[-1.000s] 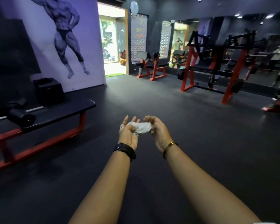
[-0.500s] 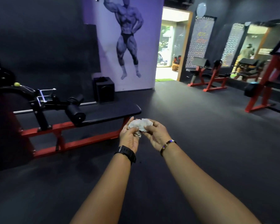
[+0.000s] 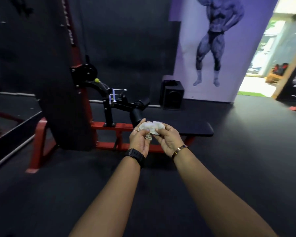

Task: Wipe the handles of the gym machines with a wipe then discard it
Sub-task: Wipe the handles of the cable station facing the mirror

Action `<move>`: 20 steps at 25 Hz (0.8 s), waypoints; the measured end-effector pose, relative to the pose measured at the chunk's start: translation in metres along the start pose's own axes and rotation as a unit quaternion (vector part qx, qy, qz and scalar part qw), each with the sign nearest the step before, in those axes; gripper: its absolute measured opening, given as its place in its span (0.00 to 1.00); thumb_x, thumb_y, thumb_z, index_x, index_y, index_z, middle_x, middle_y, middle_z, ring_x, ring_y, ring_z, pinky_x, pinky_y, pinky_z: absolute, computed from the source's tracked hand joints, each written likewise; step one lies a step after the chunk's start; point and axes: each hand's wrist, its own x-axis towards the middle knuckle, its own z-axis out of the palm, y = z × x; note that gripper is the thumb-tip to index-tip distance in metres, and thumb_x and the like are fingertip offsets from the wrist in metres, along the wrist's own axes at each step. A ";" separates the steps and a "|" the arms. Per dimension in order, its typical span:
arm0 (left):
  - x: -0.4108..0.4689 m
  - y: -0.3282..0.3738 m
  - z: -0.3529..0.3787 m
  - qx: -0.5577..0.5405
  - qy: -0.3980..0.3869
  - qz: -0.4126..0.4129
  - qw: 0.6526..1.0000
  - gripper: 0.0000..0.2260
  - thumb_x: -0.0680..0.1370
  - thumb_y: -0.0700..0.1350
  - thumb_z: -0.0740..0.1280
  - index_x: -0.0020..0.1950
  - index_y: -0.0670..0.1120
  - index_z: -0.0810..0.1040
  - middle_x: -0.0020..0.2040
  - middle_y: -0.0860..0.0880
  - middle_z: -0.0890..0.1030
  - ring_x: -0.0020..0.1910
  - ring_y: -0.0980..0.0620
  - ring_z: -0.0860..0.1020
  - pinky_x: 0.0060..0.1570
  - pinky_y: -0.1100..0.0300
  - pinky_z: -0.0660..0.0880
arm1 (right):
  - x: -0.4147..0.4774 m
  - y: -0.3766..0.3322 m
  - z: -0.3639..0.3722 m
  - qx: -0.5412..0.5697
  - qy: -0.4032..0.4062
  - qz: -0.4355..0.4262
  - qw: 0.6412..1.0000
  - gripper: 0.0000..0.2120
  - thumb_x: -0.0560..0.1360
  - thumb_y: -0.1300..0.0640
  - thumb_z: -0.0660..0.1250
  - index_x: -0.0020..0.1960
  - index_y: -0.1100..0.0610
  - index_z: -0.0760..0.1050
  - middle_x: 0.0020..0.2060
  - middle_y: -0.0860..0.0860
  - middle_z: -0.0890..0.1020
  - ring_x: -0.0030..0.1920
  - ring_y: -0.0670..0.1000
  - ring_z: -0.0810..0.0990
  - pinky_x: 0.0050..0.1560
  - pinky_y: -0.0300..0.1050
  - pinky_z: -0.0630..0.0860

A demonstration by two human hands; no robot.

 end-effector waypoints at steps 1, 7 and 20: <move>0.017 0.012 -0.010 -0.003 0.017 0.019 1.000 0.21 0.75 0.25 0.56 0.64 0.39 0.73 0.51 0.41 0.80 0.48 0.47 0.80 0.51 0.57 0.77 | 0.020 0.009 0.014 0.004 -0.020 0.017 1.000 0.12 0.75 0.75 0.58 0.56 0.66 0.73 0.50 0.60 0.81 0.48 0.55 0.82 0.47 0.44 0.81; 0.110 0.086 -0.060 -0.031 0.104 0.139 0.984 0.19 0.75 0.26 0.56 0.62 0.39 0.74 0.51 0.39 0.80 0.47 0.46 0.80 0.51 0.58 0.77 | 0.141 0.053 0.097 -0.023 -0.134 0.118 0.984 0.12 0.76 0.73 0.57 0.54 0.63 0.74 0.47 0.59 0.81 0.45 0.54 0.82 0.44 0.44 0.82; 0.126 0.232 -0.143 -0.014 0.306 0.365 0.879 0.21 0.75 0.26 0.57 0.65 0.41 0.73 0.51 0.41 0.81 0.44 0.48 0.80 0.41 0.60 0.79 | 0.229 0.149 0.281 -0.072 -0.398 0.331 0.853 0.09 0.78 0.62 0.61 0.57 0.59 0.73 0.49 0.57 0.81 0.47 0.56 0.81 0.45 0.53 0.80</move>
